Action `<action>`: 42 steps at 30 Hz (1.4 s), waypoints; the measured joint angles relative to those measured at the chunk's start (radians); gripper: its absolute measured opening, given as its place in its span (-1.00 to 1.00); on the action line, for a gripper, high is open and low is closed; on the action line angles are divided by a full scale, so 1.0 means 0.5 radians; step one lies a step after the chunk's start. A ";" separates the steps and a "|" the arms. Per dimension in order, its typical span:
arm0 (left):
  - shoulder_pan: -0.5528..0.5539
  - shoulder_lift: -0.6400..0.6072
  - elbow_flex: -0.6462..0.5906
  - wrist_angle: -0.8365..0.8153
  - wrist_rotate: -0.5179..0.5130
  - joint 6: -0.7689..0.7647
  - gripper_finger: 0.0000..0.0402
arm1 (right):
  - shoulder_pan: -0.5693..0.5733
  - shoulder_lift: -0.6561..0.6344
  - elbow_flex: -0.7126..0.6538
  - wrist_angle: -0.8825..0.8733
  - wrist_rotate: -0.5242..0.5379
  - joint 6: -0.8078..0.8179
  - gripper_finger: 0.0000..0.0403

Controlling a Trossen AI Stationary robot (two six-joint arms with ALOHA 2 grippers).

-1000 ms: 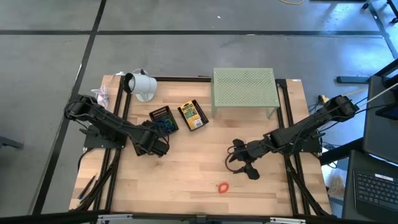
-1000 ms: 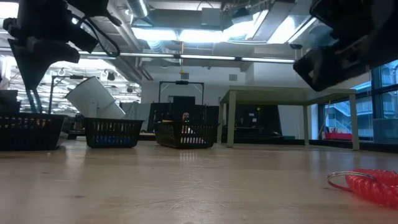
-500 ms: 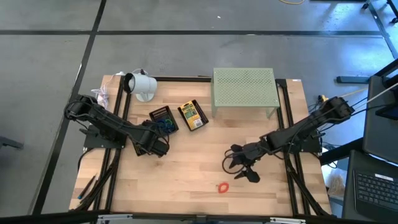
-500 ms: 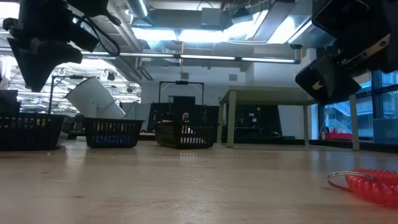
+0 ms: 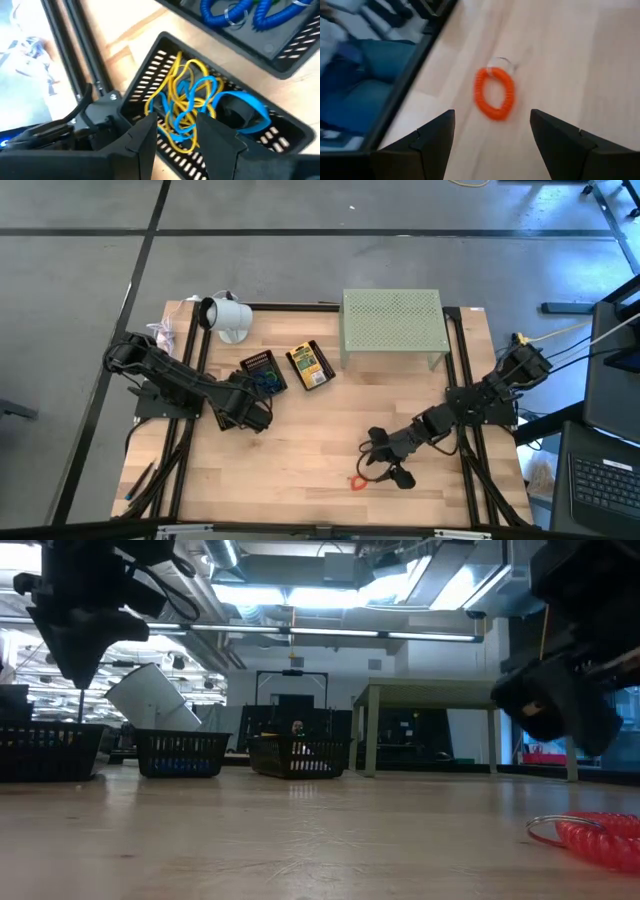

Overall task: Pick & Place Office Desk Supplies
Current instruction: Put the orange spring keychain into the middle black basket

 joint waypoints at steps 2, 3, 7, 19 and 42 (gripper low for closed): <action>-0.002 0.000 0.000 0.026 -0.017 0.000 -0.34 | 0.012 0.047 0.000 0.023 0.091 -0.001 0.30; -0.002 0.000 0.000 0.034 -0.037 0.000 -0.34 | 0.015 0.068 0.000 0.049 0.127 -0.008 0.30; -0.002 0.000 0.000 0.094 -0.107 0.038 -0.34 | 0.016 0.183 -0.001 0.299 0.160 -0.061 0.30; -0.037 0.001 0.002 0.174 -0.115 0.053 -0.34 | 0.007 0.575 0.286 0.286 0.162 -0.450 0.27; -0.112 0.001 0.086 0.320 -0.274 0.074 -0.34 | -0.049 0.512 0.330 -0.016 0.226 -0.640 -0.89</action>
